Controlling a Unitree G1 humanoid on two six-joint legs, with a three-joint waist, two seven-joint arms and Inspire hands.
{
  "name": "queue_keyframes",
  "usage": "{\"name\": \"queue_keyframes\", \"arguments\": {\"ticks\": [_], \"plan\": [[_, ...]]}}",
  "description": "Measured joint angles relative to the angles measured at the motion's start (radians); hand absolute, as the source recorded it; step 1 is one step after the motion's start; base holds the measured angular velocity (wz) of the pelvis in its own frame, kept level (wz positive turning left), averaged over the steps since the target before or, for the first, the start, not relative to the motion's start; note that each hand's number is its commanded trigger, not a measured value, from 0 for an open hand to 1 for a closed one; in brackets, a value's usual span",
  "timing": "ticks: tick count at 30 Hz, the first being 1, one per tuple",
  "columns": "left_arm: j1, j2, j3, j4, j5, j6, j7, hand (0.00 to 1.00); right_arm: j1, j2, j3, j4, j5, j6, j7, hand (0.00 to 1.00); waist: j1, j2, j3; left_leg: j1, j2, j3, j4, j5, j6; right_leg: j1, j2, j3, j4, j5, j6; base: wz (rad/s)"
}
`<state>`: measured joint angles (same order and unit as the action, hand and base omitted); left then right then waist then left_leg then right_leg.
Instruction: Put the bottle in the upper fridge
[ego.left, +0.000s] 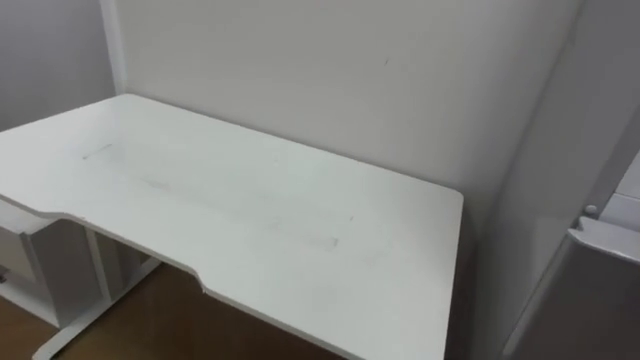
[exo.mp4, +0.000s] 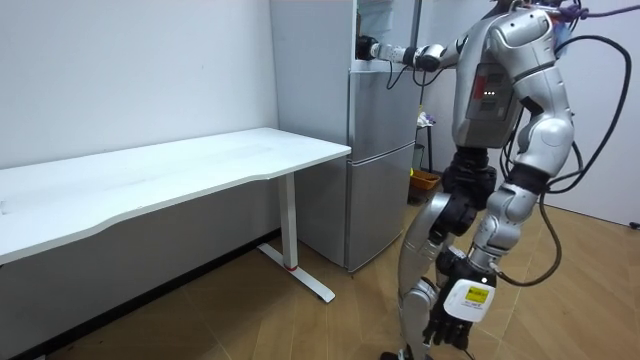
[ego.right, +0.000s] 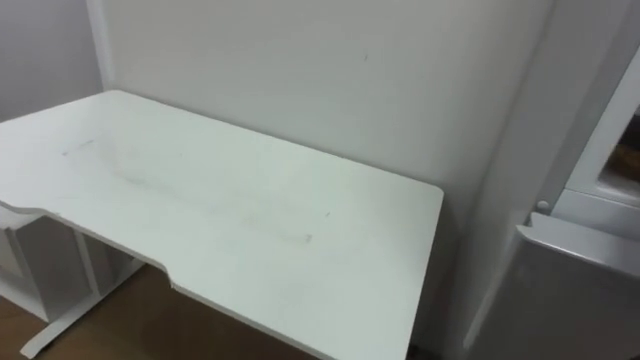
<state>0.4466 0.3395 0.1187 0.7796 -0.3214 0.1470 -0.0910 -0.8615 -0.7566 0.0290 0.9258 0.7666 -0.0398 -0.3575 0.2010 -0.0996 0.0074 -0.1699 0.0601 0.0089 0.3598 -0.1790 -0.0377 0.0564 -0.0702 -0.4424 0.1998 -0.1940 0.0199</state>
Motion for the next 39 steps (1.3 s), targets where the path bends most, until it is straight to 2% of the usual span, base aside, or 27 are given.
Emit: {"name": "queue_keyframes", "arguments": {"ticks": [8, 18, 22, 28, 32, 39], "plan": [[0.044, 0.0, 0.0, 0.0, 0.009, 0.013, 0.0, 0.0, 0.001, -0.013, 0.009, 0.013, 0.016, 0.021, 0.036, 0.0, 0.0, 0.008, -0.0015, 0.024, -0.002, -0.003, -0.007, -0.001, -0.001, 0.03, 0.002, -0.002, -0.015, -0.002, 0.003, 0.01], [0.044, 0.0, 0.003, -0.029, 0.01, 0.023, 0.0, 0.0, 0.001, -0.016, 0.009, 0.007, 0.03, 0.043, 0.088, 0.0, -0.007, 0.011, -0.003, 0.047, -0.003, 0.002, -0.018, -0.001, -0.002, 0.048, 0.001, 0.002, -0.02, -0.002, 0.004, 0.0], [0.044, 0.0, 0.004, -0.03, 0.01, 0.023, 0.0, 0.0, 0.001, -0.016, 0.009, 0.006, 0.045, 0.045, 0.103, 0.0, -0.009, 0.014, -0.0056, 0.055, -0.003, 0.004, -0.02, -0.001, -0.002, 0.055, 0.002, 0.002, -0.026, -0.002, 0.004, 0.0], [0.044, -0.004, 0.005, -0.03, 0.009, 0.028, 0.0, 0.0, 0.005, -0.015, 0.007, -0.007, 0.058, 0.069, 0.122, 0.0, -0.017, 0.016, -0.0091, 0.082, -0.006, 0.004, -0.037, -0.002, -0.005, 0.076, 0.001, 0.001, -0.029, -0.002, 0.005, 0.0], [0.048, -0.019, 0.007, -0.028, 0.01, 0.031, 0.0, 0.0, 0.077, -0.014, -0.017, -0.122, 0.056, 0.086, 0.113, 0.0, -0.029, 0.016, -0.0133, 0.107, -0.007, 0.006, -0.045, -0.002, -0.006, 0.092, -0.001, 0.0, -0.027, -0.003, 0.006, -0.01], [0.05, -0.031, 0.007, -0.023, 0.007, 0.035, 0.0, 0.0, 0.164, -0.013, -0.023, -0.29, 0.056, 0.107, 0.048, 0.0, -0.053, 0.014, -0.0125, 0.131, -0.006, 0.019, -0.07, -0.002, -0.01, 0.102, -0.001, 0.015, -0.027, -0.005, 0.008, -0.05]]}}
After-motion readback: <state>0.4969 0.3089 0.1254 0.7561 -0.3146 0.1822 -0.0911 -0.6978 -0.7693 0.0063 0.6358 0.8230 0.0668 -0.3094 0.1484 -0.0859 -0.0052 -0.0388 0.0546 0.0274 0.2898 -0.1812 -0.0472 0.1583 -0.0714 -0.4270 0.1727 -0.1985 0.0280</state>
